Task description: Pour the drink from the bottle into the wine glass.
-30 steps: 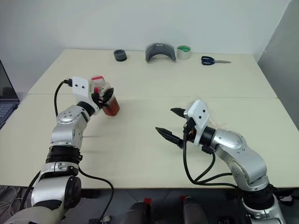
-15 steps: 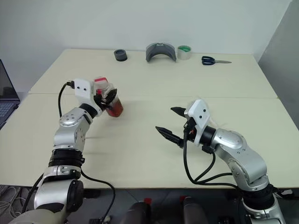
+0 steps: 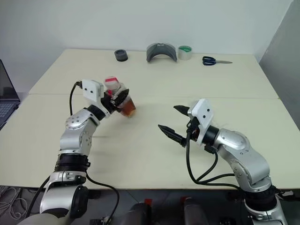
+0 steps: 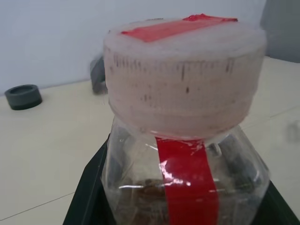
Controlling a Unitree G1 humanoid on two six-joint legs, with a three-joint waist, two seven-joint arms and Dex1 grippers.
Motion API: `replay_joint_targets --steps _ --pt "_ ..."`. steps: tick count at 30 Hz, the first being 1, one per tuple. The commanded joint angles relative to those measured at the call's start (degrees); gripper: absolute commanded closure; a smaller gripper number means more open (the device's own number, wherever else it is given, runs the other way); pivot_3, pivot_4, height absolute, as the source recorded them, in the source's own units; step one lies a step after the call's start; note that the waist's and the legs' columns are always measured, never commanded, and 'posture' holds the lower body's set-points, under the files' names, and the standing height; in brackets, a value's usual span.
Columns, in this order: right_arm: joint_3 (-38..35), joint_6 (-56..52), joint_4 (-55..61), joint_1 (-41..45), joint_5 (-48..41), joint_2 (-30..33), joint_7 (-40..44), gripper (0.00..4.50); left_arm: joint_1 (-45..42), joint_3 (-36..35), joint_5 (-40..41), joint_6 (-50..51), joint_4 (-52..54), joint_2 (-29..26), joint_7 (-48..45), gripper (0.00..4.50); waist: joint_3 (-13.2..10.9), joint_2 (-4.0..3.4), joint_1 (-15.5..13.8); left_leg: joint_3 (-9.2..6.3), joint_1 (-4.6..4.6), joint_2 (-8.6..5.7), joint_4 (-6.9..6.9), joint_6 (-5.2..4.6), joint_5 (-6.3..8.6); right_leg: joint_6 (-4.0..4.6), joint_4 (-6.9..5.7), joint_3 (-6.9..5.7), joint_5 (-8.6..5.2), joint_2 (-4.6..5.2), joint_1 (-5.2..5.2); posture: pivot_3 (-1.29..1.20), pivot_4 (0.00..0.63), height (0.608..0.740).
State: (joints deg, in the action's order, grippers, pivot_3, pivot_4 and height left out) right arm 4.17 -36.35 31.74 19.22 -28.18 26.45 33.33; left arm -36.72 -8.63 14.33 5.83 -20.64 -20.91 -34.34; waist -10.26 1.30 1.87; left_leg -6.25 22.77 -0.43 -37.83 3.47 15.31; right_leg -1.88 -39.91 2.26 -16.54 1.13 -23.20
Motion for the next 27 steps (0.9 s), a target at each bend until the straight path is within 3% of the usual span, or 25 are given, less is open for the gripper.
replay_joint_targets --steps 1,12,27 --pt "-2.28 1.18 2.98 -0.39 -0.21 0.88 -0.48 0.0 -0.73 1.62 1.17 -1.19 4.16 0.1 -2.91 2.71 0.0 0.0 0.02 0.01 0.0 0.0 0.0 0.0 0.0 0.0 0.0 0.01 0.0 0.0 0.0 0.0 0.15 0.74" --pt "-4.0 -1.78 7.12 -0.87 -1.41 2.18 -3.23 0.0 -3.55 10.48 0.49 -4.16 2.64 2.7 -14.3 2.72 0.0 0.0 -0.01 0.01 -0.01 0.0 0.0 0.0 0.0 0.0 0.0 0.01 0.0 -0.02 0.0 0.0 0.15 0.74" --pt "0.07 -9.05 4.56 10.46 -1.14 -5.27 -11.44 0.0 -9.4 12.15 5.42 1.34 -1.88 6.76 -27.06 2.73 -0.02 0.0 0.47 0.0 0.01 0.0 -0.02 -0.01 0.0 0.0 -0.03 0.02 0.0 -0.06 -0.02 0.0 0.15 0.74"
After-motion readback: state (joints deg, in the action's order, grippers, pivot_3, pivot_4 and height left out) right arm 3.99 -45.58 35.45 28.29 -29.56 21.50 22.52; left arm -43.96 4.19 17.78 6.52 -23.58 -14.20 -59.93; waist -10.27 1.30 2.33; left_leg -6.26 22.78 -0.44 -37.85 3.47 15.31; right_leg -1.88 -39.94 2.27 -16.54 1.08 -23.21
